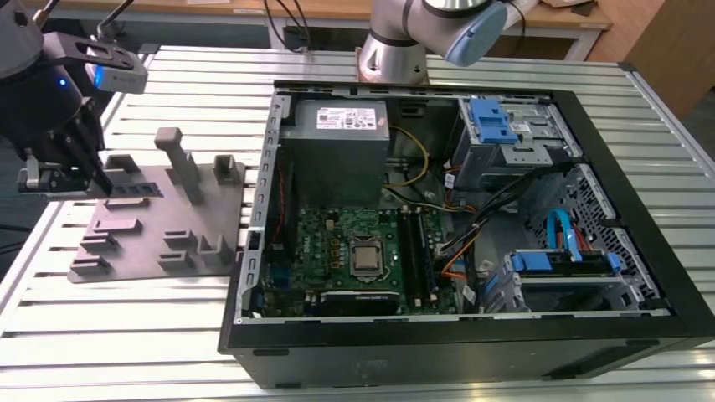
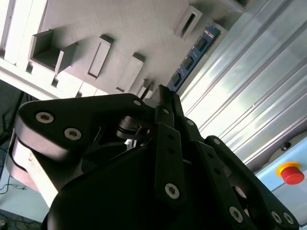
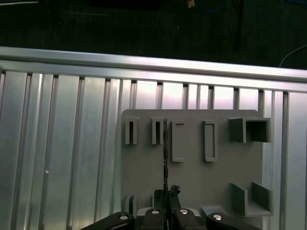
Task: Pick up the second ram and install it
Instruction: 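Pick up the second ram and move it above second insertion slot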
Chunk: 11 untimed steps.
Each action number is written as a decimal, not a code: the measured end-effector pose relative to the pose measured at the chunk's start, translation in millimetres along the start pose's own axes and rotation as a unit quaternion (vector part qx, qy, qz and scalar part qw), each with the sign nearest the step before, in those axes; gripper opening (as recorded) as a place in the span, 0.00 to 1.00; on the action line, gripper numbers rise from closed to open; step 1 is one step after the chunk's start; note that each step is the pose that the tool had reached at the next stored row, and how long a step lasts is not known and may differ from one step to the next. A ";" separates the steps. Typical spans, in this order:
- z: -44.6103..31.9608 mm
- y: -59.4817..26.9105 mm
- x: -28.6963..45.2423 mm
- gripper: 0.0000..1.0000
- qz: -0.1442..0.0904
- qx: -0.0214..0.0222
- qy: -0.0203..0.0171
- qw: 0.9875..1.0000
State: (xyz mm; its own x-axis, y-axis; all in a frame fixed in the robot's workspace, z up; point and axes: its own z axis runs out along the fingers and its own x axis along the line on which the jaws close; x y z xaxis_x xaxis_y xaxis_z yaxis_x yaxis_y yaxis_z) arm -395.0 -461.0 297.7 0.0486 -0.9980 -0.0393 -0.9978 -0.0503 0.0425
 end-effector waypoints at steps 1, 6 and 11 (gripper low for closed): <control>-1.5 0.1 0.0 0.11 0.000 0.000 0.000 1.000; -9.7 0.4 -0.4 0.11 0.000 0.000 0.000 1.000; -18.3 0.8 -0.7 0.11 0.000 0.000 0.000 1.000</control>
State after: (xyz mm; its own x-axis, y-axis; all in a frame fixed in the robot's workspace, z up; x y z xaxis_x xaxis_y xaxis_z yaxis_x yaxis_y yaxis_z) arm -395.0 -461.0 316.1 0.0486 -0.9980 -0.0394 -0.9978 -0.0503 0.0425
